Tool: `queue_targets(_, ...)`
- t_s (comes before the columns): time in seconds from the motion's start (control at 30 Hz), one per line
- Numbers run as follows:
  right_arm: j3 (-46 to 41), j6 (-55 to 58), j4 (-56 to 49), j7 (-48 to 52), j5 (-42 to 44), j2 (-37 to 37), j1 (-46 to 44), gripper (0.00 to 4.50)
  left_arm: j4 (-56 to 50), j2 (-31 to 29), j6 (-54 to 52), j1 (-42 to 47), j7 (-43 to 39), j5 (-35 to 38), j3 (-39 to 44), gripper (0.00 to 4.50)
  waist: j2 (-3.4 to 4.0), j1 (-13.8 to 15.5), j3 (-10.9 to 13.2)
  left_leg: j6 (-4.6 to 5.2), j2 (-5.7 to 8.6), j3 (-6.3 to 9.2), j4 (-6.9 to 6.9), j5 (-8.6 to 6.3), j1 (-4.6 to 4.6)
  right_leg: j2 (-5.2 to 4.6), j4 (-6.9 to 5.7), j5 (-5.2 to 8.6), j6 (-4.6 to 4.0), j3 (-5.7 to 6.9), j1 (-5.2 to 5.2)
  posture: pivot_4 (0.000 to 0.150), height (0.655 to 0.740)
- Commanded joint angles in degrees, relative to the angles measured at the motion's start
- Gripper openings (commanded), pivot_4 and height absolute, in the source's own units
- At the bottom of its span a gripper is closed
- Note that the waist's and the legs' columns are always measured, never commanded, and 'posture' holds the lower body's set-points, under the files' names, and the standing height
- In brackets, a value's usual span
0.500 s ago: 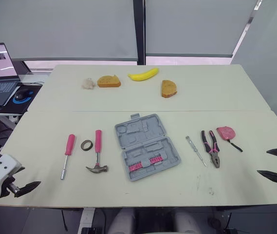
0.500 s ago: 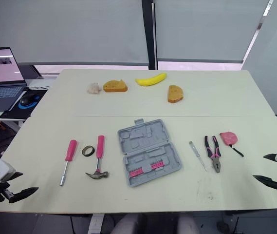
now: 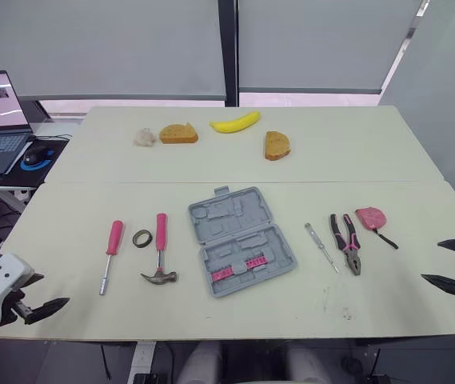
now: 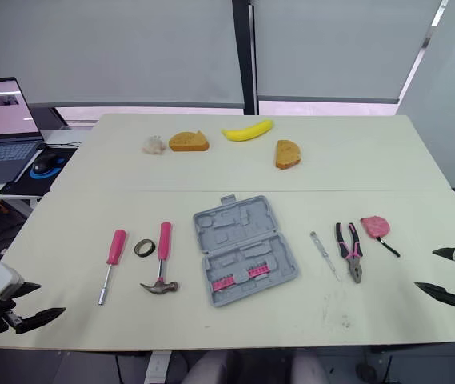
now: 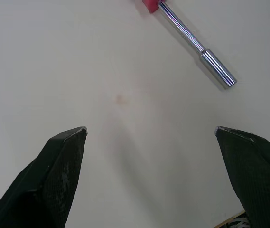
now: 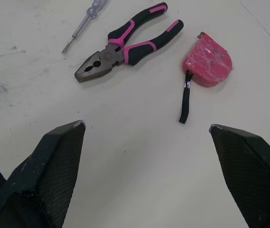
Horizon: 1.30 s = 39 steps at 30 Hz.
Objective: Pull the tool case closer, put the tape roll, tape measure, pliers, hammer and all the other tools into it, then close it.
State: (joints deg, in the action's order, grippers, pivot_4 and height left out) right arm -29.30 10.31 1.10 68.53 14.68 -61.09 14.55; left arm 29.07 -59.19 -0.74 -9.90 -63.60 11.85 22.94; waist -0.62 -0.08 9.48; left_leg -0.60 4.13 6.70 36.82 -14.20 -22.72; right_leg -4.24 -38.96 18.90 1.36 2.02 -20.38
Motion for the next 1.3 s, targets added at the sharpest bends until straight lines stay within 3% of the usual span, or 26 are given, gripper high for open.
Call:
queue_targets(0.03,-0.12,-1.10,0.67,-0.67,-0.11,-0.26,-1.25,4.45,0.50,-0.84,1.11,0.48,-1.16,1.78,2.10,4.50,0.00,0.00,0.00,0.00,0.00,0.00,0.00,0.00,0.00,0.00,0.00,0.00,0.00,0.00,0.00,0.150,0.7400)
queue_targets(0.53,1.87,-0.74,0.44,-2.78,-0.35,0.21,-2.44,4.45,1.20,0.74,2.02,-1.93,0.74,3.42,2.93,4.50,0.01,-0.03,0.00,0.00,0.00,-0.01,0.02,0.00,0.01,0.00,-0.03,-0.01,0.01,-0.02,0.00,0.150,0.7400)
queue_targets(0.7,0.66,4.67,-6.12,-4.83,3.01,1.91,-2.68,4.45,-10.08,3.35,-4.22,-4.61,1.59,6.87,3.63,4.50,0.01,-0.01,0.00,0.00,0.00,0.00,0.01,0.00,-0.01,0.00,-0.02,-0.01,0.01,-0.03,0.00,0.150,0.7400)
queue_targets(0.9,6.31,14.80,-19.56,-8.82,8.31,3.12,-11.00,4.45,-28.86,7.08,-16.23,-3.13,6.01,10.13,0.00,4.50,0.04,-0.08,0.01,0.00,-0.04,-0.01,0.12,0.01,0.01,0.03,-0.05,-0.06,0.07,-0.05,0.02,0.150,0.7400)
queue_targets(1.0,14.28,17.69,-23.07,-11.14,7.80,4.64,-18.69,3.84,-35.17,9.75,-20.01,2.00,8.54,9.70,-5.68,3.89,0.05,0.01,0.02,-0.01,-0.04,-0.04,0.15,0.02,0.03,0.03,-0.04,-0.10,0.12,-0.08,0.05,0.150,0.7400)
queue_targets(1.07,20.42,19.37,-23.21,-12.51,6.10,6.35,-24.03,3.14,-36.32,10.60,-20.63,4.77,8.64,7.88,-9.99,3.26,0.00,-0.02,-0.01,-0.02,-0.03,-0.04,0.15,0.03,0.04,0.06,-0.03,-0.12,0.14,-0.08,0.06,0.150,0.7400)
queue_targets(1.3,41.93,18.60,-11.61,-13.79,-5.92,15.29,-41.58,1.27,-27.14,13.51,-16.61,16.13,9.84,-1.15,-22.17,0.85,-0.02,-0.31,-0.01,-0.06,0.05,-0.06,0.10,0.05,-0.10,0.09,-0.04,-0.20,0.17,-0.13,-0.11,0.150,0.7400)
